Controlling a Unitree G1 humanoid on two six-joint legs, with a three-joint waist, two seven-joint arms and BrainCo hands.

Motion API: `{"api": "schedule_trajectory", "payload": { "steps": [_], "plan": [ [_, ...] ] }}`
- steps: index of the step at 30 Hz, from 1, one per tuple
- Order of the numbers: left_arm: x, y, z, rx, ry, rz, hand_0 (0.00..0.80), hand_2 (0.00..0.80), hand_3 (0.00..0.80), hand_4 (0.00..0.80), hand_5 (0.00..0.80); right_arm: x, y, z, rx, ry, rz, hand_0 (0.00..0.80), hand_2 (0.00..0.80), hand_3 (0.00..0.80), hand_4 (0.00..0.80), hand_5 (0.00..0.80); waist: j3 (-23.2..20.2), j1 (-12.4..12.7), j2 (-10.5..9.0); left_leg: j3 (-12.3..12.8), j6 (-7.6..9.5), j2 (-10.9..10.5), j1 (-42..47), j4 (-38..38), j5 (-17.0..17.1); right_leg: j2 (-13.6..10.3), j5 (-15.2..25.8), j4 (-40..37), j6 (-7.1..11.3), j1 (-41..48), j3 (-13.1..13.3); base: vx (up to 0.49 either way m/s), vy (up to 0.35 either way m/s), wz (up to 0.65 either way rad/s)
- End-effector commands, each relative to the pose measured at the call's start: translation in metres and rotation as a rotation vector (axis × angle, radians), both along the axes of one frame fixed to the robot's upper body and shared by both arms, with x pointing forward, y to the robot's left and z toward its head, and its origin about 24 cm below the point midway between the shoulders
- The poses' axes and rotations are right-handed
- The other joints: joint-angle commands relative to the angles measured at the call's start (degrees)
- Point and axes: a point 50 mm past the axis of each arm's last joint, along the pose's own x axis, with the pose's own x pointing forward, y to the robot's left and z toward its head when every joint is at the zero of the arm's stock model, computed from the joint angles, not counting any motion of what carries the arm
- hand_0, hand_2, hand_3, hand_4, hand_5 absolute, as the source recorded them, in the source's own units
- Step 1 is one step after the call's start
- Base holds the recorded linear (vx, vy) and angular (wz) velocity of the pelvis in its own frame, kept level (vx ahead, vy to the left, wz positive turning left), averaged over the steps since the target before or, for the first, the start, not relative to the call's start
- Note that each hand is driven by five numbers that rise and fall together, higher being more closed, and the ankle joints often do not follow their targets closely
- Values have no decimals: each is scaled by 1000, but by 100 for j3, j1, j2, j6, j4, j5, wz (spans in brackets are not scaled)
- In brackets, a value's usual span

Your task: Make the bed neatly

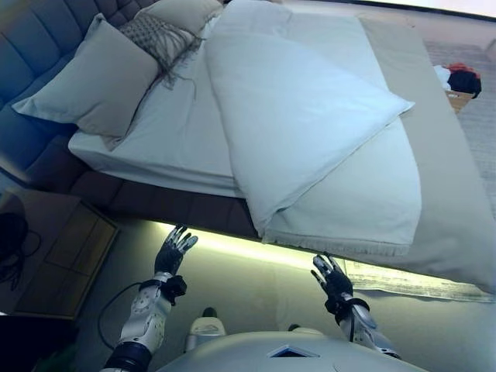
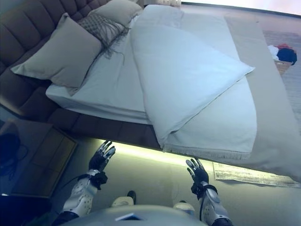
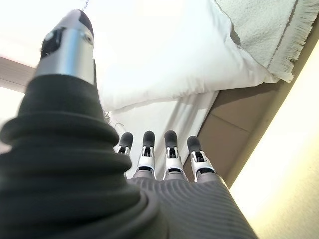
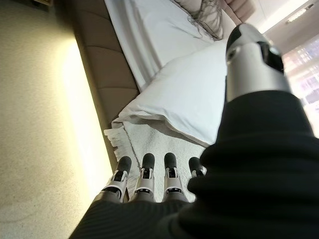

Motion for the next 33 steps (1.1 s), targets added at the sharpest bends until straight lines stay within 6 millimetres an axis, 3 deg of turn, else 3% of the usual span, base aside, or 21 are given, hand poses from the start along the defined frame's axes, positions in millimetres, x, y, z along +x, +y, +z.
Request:
{"api": "schedule_trajectory", "payload": {
  "steps": [1, 10, 18, 20, 22, 24, 27, 33],
  "plan": [
    [24, 16, 21, 65, -100, -20, 0, 0, 0, 0, 0, 35, 1, 25, -5, -162, 0, 0, 0, 0, 0, 0, 104, -48, -247, 188, 154, -342, -138, 263, -21, 33, 140, 553, -243, -377, 153, 28, 80, 6],
    [17, 19, 24, 88, -116, -13, 0, 0, 0, 0, 0, 13, 12, 14, 67, -116, -28, 0, 0, 0, 0, 0, -161, -138, -208, 401, 275, -405, 265, -486, -18, -52, 239, 296, -74, -351, 126, 66, 71, -6],
    [14, 14, 23, 122, -128, -138, 0, 0, 0, 0, 0, 7, 8, 11, 62, -89, -76, 0, 0, 0, 0, 0, -176, 49, -204, 302, 326, -512, 167, -436, -54, -133, 345, 139, 22, -400, -84, 21, 31, 4],
    [12, 17, 22, 116, -122, -135, 0, 0, 0, 0, 0, 5, 7, 9, 62, -75, -65, 0, 0, 0, 0, 0, -187, 96, -222, 199, 353, -583, 146, -303, -152, -133, 344, 85, 30, -367, -44, 45, 35, 3],
    [5, 23, 21, 109, -119, -96, 0, 0, 0, 0, 0, 9, 9, 10, 63, -70, -19, 0, 0, 0, 0, 0, -80, 186, -299, -160, 397, -781, -115, 550, -491, -197, 317, 332, 17, -526, 199, 42, 47, -4],
    [0, 26, 21, 104, -120, -74, 0, 0, 0, 0, 0, 11, 11, 10, 47, -55, 4, 0, 0, 0, 0, 0, 28, 265, -308, -329, 461, -862, -259, 763, -575, -199, 315, 465, -20, -643, 332, -21, 91, -31],
    [5, 26, 21, 92, -119, -78, 0, 0, 0, 0, 0, 13, 7, 11, 52, -82, -8, 0, 0, 0, 0, 0, 116, 206, -237, -30, 493, -785, -188, 538, -431, -244, 387, 453, 15, -601, 257, -21, 134, -45],
    [9, 22, 20, 88, -115, -99, 0, 0, 0, 0, 0, 12, 10, 9, 72, -95, -50, 0, 0, 0, 0, 0, 8, 124, -143, 6, 690, -884, 77, 216, -482, -501, 330, 910, 78, -774, 347, 64, 139, 4]
  ]
}}
